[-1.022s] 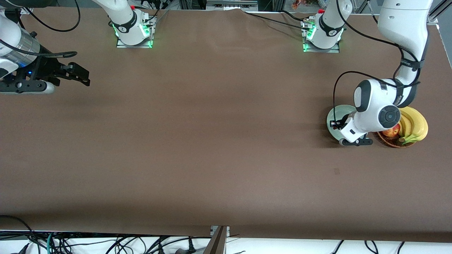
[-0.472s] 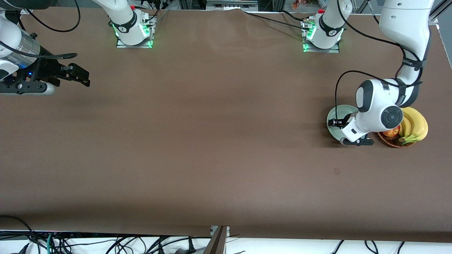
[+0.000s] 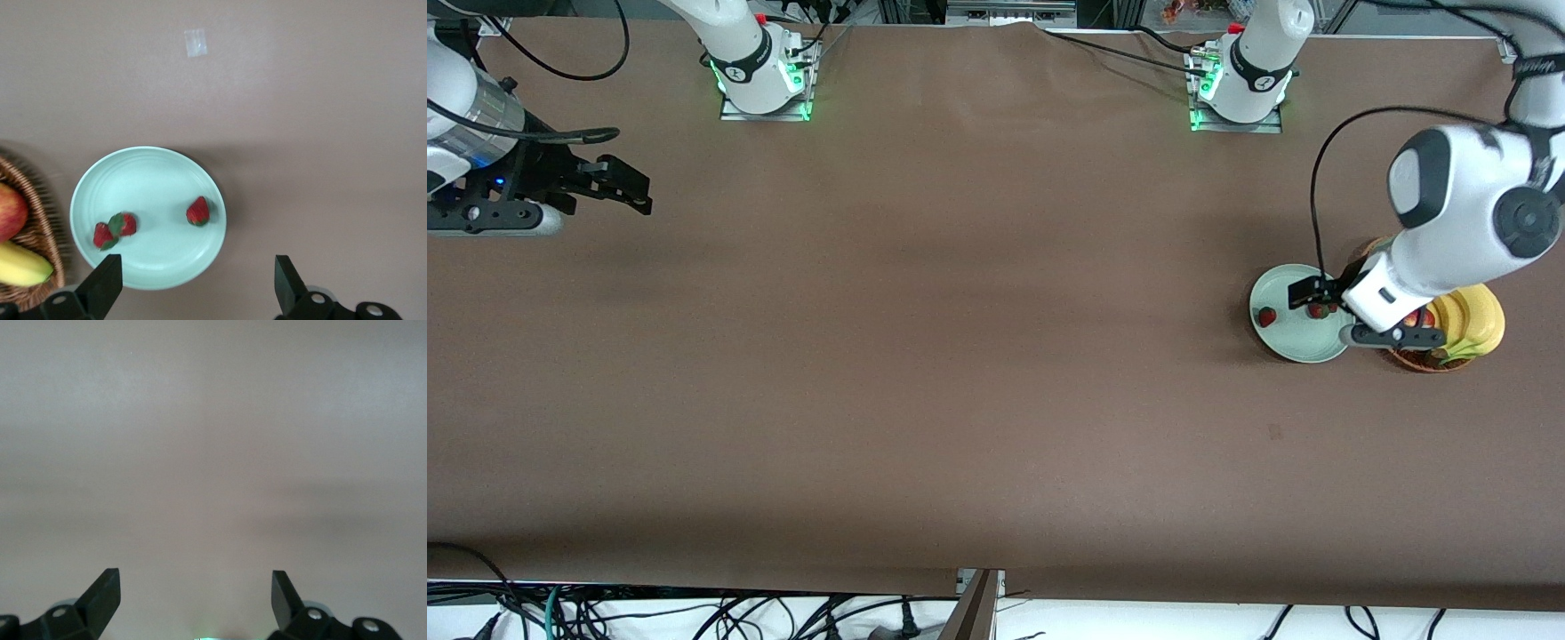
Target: Collect all strawberries into plate
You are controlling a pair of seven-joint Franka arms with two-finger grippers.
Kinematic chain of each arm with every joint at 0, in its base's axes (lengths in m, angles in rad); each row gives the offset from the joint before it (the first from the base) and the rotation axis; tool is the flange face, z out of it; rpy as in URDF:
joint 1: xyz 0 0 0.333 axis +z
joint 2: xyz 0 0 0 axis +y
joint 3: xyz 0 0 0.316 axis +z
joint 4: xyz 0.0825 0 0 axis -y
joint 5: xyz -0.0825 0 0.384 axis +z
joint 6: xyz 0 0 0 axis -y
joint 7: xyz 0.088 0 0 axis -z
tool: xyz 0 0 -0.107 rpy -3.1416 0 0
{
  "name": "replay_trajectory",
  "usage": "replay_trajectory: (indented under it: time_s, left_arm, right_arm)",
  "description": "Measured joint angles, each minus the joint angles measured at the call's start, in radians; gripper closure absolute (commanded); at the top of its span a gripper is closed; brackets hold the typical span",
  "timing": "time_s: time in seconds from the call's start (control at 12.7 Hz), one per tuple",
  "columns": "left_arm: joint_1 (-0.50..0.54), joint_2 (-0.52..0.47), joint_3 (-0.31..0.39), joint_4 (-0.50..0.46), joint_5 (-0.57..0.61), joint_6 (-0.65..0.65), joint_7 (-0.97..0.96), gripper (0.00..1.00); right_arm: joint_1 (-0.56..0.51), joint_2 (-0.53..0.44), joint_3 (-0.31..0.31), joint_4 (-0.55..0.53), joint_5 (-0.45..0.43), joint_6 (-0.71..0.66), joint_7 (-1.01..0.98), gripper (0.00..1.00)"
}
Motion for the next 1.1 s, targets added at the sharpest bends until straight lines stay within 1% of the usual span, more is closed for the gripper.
replay_trajectory:
  time_s: [0.16,0.31,0.39,0.71,0.87,1.1]
  left_arm:
    - [-0.005,-0.065,-0.012,0.02,0.0,-0.083,0.0,0.0]
    - [-0.005,-0.087,-0.026,0.095,0.0,-0.209,-0.006,0.0]
    - [-0.005,-0.089,-0.028,0.129,0.0,-0.248,-0.012,0.0]
    - [0.018,-0.089,-0.063,0.227,0.0,-0.341,-0.048,0.0]
    - [0.023,-0.089,-0.067,0.273,0.0,-0.389,-0.059,0.0]
    - [0.028,-0.088,-0.071,0.291,0.022,-0.414,-0.061,0.0]
  right_arm:
    - [0.0,0.0,-0.003,0.017,0.0,-0.003,0.0,0.0]
    - [0.0,0.001,-0.002,0.018,0.0,-0.004,0.0,0.0]
    - [0.001,0.003,-0.001,0.018,0.0,-0.006,0.0,0.0]
    - [0.001,0.036,0.001,0.018,0.0,0.001,0.0,0.0]
    - [0.001,0.057,0.001,0.02,0.0,0.046,0.0,0.0]
    - [0.0,0.062,-0.002,0.027,0.0,0.084,0.0,0.0]
